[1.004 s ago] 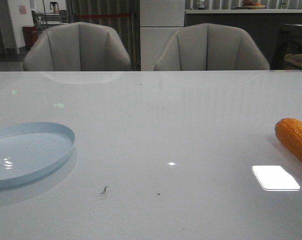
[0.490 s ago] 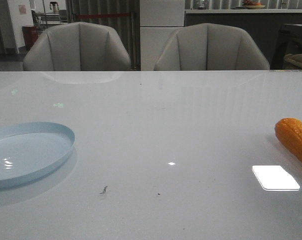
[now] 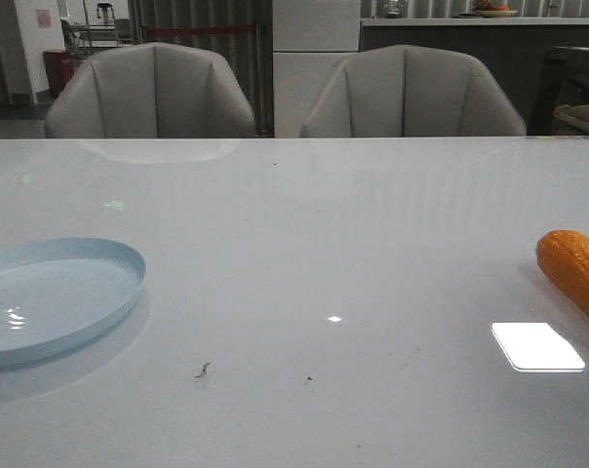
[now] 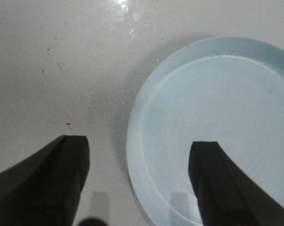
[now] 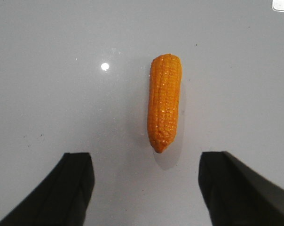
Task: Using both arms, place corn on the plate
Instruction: 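Lower the left gripper to the light blue plate rim and grasp it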
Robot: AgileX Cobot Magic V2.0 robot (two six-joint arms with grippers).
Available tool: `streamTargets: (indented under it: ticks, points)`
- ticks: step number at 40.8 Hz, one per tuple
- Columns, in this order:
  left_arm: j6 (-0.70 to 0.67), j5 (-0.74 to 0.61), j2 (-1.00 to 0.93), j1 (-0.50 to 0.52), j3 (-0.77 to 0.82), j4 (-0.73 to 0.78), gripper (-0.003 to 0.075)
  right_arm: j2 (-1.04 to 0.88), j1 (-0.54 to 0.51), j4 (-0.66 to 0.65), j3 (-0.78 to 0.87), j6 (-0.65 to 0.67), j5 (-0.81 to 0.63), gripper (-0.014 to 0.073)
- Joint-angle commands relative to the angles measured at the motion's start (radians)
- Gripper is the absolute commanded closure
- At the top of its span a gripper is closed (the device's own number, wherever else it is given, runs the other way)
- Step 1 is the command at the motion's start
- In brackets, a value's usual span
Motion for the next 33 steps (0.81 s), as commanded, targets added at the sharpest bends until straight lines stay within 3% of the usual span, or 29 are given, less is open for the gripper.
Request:
streamTargets:
  ticks: [1,25,29,33]
  points:
    - [-0.014,0.009,0.046,0.001,-0.070,-0.011,0.0214,-0.005,0.001,-0.004,-0.034,-0.005,-0.032,0.0019]
    - [-0.014,0.025,0.203,0.001,-0.090,-0.011,0.0223,-0.005,0.001,-0.004,-0.034,-0.005,0.008,0.0019]
    - [-0.014,0.019,0.203,0.001,-0.090,-0.011,0.0311,-0.005,0.001,-0.004,-0.034,-0.005,0.008,0.0019]
    - [-0.014,0.019,0.203,0.001,-0.090,-0.011,0.0488,-0.005,0.001,-0.004,-0.034,-0.005,0.008,0.0019]
